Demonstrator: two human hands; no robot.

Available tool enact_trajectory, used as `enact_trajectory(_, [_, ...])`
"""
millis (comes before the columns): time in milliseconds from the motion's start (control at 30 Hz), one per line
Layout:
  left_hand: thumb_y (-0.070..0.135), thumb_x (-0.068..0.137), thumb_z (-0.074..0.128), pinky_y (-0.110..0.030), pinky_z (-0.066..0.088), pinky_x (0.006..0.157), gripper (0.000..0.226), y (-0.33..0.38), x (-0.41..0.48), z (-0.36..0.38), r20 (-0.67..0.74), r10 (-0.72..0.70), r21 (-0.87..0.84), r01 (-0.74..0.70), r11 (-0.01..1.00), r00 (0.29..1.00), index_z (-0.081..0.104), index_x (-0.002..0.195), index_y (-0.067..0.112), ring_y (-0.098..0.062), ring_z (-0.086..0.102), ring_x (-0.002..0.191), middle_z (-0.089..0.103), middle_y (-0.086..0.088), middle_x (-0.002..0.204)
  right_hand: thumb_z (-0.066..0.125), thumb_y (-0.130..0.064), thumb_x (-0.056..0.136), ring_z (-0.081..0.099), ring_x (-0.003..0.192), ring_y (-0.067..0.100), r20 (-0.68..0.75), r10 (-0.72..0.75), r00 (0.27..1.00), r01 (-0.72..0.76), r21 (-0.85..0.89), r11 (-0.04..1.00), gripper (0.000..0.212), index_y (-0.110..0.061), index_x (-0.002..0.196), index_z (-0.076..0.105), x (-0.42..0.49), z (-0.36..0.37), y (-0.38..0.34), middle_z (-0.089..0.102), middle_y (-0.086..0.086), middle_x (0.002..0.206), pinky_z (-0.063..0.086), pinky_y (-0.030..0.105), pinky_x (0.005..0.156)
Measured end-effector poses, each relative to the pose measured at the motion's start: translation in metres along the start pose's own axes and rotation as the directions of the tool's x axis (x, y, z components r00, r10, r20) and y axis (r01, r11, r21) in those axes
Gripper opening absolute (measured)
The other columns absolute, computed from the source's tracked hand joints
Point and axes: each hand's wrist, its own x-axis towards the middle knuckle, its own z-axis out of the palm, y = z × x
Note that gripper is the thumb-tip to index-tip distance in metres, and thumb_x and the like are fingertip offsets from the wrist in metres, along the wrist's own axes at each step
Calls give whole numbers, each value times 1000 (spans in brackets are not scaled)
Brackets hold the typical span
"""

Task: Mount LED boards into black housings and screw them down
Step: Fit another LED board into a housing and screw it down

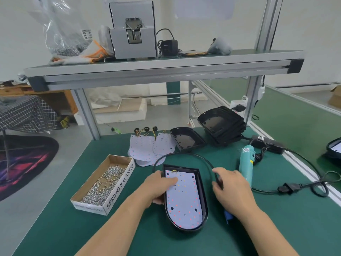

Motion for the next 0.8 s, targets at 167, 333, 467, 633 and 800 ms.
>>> enact_trajectory(167, [38,89,58,-18,43,42,30,2,-2,2,-47,-16,142,22,990,999,65,94,9,-16,61,55,70,-2,86,50,-32,103,59,117,32,194,195,961,-241,250,938,40,-9,136,54,-8,9,-22,68,11,120,43,34,96])
enact_trajectory(333, [43,74,58,-28,34,61,29,-3,-11,8,-161,-3,114,22,993,987,49,77,16,-21,43,59,51,-3,72,53,-48,98,61,95,24,339,246,908,-367,358,859,36,-14,102,64,-18,4,-38,67,1,97,46,32,80])
enact_trajectory(467, [37,79,61,-27,32,62,28,1,-20,14,-176,25,-17,-28,999,984,46,70,15,-20,40,66,47,-6,87,68,-33,90,64,86,22,442,211,872,-440,520,732,19,-17,100,67,-26,-4,-39,69,-1,91,47,30,73])
enact_trajectory(633, [28,82,73,-33,22,65,45,-2,-31,24,-320,129,-171,-191,967,939,33,65,15,-19,28,67,31,-4,65,63,-18,92,61,93,16,411,242,879,-453,559,695,15,-16,105,57,-36,-4,-44,64,1,103,50,31,83])
enact_trajectory(800, [42,75,81,-41,47,67,52,5,-49,34,-350,185,-390,-323,862,918,59,79,-5,-24,54,66,63,-10,72,53,-13,102,74,90,17,476,148,867,-493,862,116,18,-19,117,60,-47,-6,-50,76,2,106,57,28,69])
